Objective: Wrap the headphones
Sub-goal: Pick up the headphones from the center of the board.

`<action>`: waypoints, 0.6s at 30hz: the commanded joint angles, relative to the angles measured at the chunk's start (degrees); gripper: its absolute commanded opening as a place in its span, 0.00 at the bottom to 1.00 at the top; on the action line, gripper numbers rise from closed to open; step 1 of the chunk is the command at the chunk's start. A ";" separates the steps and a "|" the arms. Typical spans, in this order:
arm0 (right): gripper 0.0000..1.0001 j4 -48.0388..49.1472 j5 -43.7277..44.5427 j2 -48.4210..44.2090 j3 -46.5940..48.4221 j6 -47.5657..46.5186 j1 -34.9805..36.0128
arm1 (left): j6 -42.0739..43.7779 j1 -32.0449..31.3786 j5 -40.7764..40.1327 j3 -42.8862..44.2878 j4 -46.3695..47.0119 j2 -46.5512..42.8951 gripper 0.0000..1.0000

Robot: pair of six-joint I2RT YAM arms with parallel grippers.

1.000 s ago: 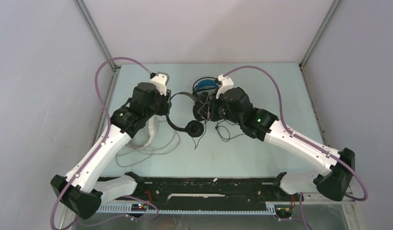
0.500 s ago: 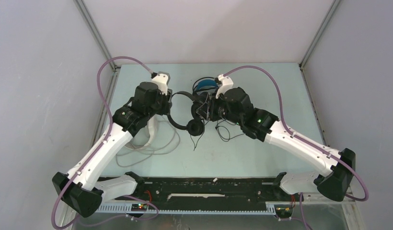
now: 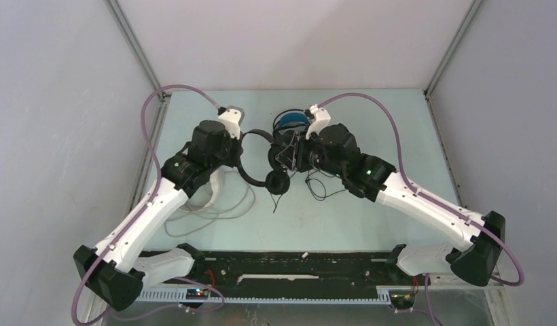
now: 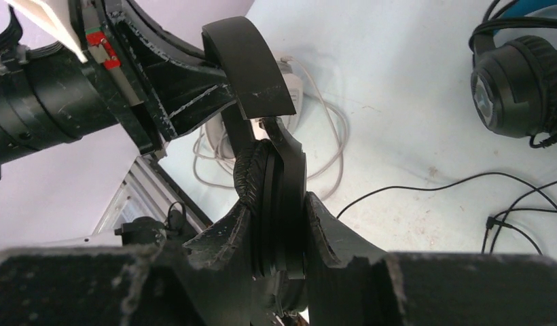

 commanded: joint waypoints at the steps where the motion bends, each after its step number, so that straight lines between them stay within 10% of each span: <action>1: 0.19 3.41 -2.16 -2.68 0.02 -1.54 0.32 | -1.97 0.09 0.13 -0.97 2.56 -3.24 0.00; 8: 0.38 6.81 1.02 -3.47 -4.85 -23.25 1.75 | -3.39 0.02 -1.90 5.27 -6.83 -2.54 0.00; 18: 0.28 19.05 9.46 -5.41 -14.37 -52.60 8.10 | -8.51 -0.08 6.52 9.93 -13.70 -0.59 0.00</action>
